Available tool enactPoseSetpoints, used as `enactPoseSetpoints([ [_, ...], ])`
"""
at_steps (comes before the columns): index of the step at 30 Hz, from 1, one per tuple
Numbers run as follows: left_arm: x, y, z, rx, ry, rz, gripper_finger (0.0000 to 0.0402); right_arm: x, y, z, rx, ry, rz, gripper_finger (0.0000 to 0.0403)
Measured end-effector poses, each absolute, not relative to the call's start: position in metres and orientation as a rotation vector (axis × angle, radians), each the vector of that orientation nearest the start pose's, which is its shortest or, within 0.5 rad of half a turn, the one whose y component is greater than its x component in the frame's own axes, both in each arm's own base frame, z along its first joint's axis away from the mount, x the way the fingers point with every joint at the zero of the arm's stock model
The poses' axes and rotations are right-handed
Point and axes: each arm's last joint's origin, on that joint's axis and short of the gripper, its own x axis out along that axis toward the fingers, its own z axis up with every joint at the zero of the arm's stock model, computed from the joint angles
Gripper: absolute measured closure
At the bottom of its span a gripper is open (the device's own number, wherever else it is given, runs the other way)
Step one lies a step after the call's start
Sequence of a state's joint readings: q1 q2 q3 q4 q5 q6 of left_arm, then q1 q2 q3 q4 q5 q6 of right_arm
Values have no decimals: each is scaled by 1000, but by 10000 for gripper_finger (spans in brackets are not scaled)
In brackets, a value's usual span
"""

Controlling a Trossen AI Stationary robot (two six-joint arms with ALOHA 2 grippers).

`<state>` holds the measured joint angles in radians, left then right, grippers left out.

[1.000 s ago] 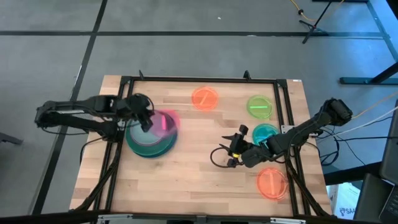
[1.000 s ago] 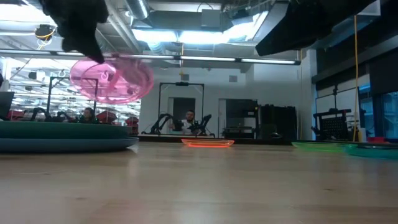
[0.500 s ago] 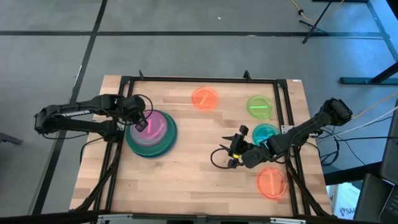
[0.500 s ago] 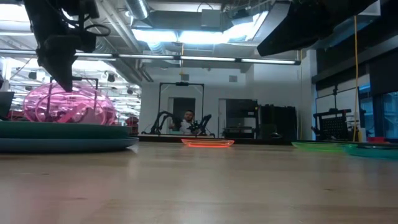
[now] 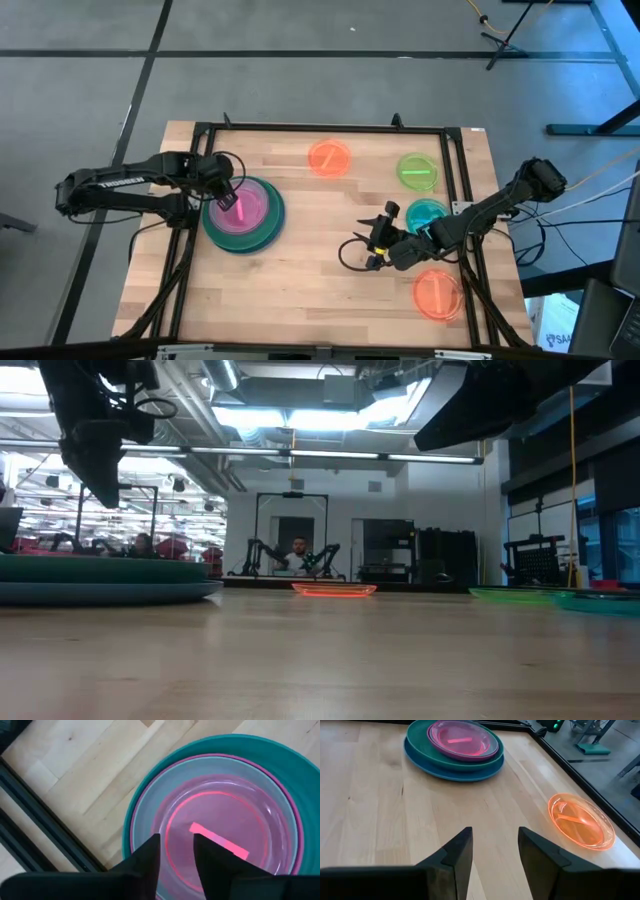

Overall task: Stack plastic plates
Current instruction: Stack the top small orange plate on top of the small light pink plate

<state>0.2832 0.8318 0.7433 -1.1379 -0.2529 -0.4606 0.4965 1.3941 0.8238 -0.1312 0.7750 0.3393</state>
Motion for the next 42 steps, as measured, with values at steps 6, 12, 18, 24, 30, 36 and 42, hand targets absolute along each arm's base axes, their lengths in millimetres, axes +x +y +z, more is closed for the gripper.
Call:
enactPoseSetpoints([
  [6, 123, 43, 269, -379, 1011, 711, 281, 256, 114, 225, -88, 510, -361, 254],
  [12, 147, 44, 287, -262, 759, 562, 282, 257, 112, 224, -88, 517, -359, 254],
  [18, 183, 44, 283, -218, 657, 396, 282, 257, 113, 223, -86, 532, -338, 254],
  [24, 222, 46, 259, -161, 717, 353, 282, 256, 113, 223, -91, 538, -338, 254],
  [30, 255, 50, 233, -105, 742, 291, 282, 256, 113, 222, -93, 540, -339, 254],
  [36, 277, 54, 208, -50, 770, 253, 282, 256, 112, 222, -97, 538, -347, 254],
  [42, 295, 62, 187, 105, 776, 216, 282, 256, 112, 222, -98, 540, -347, 254],
])
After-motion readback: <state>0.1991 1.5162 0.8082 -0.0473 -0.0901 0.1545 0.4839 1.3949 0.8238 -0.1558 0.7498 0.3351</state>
